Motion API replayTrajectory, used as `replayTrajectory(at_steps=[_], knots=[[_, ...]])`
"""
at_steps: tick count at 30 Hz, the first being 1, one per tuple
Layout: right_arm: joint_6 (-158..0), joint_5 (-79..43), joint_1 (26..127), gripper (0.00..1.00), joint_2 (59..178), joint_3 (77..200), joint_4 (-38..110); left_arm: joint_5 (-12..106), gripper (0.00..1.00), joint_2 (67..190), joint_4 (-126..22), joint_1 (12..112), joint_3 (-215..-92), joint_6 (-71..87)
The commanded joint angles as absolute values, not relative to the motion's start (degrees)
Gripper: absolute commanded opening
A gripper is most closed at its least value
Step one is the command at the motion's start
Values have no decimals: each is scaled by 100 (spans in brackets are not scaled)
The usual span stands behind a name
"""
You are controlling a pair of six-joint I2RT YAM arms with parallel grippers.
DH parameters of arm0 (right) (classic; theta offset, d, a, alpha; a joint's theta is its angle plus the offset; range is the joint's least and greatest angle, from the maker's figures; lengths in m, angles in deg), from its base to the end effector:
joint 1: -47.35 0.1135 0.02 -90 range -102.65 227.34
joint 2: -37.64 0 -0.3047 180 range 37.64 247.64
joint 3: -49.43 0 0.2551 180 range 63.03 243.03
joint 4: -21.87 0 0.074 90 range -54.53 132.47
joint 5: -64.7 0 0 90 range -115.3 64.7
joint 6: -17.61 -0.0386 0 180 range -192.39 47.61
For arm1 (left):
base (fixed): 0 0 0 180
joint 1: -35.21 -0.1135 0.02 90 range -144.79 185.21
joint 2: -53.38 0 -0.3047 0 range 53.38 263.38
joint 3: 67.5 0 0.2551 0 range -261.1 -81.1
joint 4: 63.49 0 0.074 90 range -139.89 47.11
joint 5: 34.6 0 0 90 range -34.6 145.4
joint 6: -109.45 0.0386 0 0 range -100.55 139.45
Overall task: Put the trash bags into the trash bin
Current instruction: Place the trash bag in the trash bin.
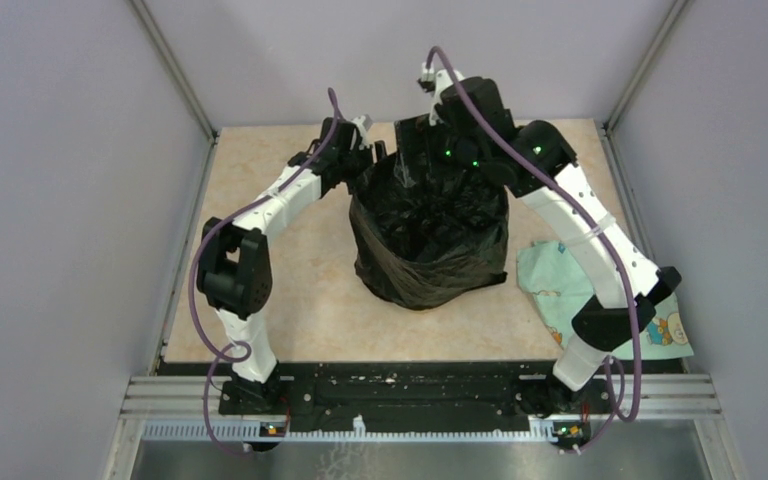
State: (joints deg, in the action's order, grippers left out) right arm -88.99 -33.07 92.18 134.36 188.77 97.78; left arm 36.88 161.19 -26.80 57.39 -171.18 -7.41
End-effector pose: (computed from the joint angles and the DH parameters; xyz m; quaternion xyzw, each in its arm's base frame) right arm 0.2428 0.2340 0.5272 -0.1829 0.8593 0.1908 0.4378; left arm 0.4133 -0.1817 0.3129 0.0303 0.8994 -0.3036 0.3129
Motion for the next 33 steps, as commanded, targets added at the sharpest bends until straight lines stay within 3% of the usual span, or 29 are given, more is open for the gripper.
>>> replayTrajectory(at_steps=[1, 7, 19, 33], knots=[[-8841, -3505, 9458, 92, 13139, 18270, 10148, 3368, 70, 16148, -2964, 6030, -16995, -726], [-8890, -3442, 9454, 91, 12878, 17548, 10278, 3681, 72, 16024, -2910, 6150, -16970, -688], [-8822, -3793, 9455, 90, 12834, 17070, 10627, 3958, 76, 15511, -2477, 5368, -17383, -465], [-8804, -3768, 9450, 91, 12801, 15772, 9772, 3773, 76, 13450, -3058, 5369, -14848, -743]])
